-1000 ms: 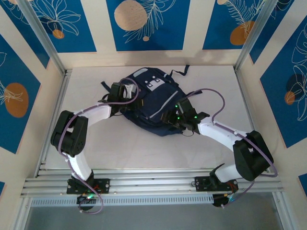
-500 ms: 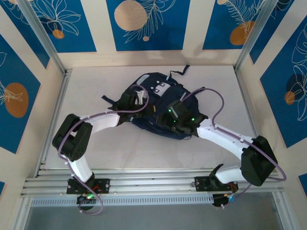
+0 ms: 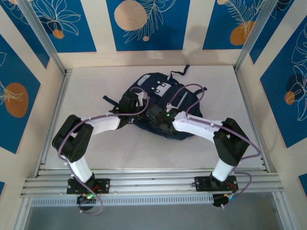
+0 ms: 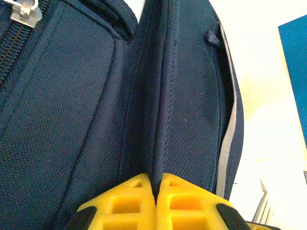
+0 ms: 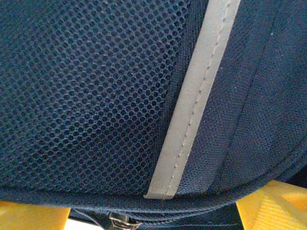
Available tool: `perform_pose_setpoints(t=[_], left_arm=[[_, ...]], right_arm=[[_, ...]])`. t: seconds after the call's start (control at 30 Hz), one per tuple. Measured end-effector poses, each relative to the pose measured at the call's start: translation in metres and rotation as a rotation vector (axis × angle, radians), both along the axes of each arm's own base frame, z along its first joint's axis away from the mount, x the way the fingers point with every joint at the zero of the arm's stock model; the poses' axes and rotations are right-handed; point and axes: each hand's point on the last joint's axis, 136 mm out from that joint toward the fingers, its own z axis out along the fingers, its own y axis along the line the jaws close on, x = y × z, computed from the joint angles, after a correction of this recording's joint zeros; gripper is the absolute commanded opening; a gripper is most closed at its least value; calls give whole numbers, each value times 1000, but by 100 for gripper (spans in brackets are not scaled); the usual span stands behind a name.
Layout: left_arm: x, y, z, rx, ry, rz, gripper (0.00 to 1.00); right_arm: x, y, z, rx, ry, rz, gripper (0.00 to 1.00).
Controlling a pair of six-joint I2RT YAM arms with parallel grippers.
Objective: Pack books, pencil case, and school supplies into a backpack
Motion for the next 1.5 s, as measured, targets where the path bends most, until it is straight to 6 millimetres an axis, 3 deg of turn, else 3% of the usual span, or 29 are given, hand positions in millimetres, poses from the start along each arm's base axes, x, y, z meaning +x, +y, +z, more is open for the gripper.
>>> perform_pose_setpoints(t=[0.07,0.53,0.63,0.8,1.0,1.1,1.23,1.5], left_arm=[[1,1,1,2,-7,4,0],[1,1,6,-13,-10,-2,0],[2,2,6,-13,-11,1,0],[4,4,6,-10,-14,13,0],[5,6,5,-25,-15,30,0],[6,6,5,-25,-14,36,0],[9,10,4,-24,-13,46,0],[14,7,4,-50,-5,9,0]], right_arm=[[0,-2,1,-4,-6,-14,68],[-2,-9,7,97,-36,44,65],[0,-5,7,112,-42,48,55],[5,0,3,147,-53,21,28],[10,-1,-1,183,-69,-24,15],[11,-2,-3,184,-73,-25,1],[8,-7,-1,199,-82,-9,0],[2,-14,22,329,-38,165,0]])
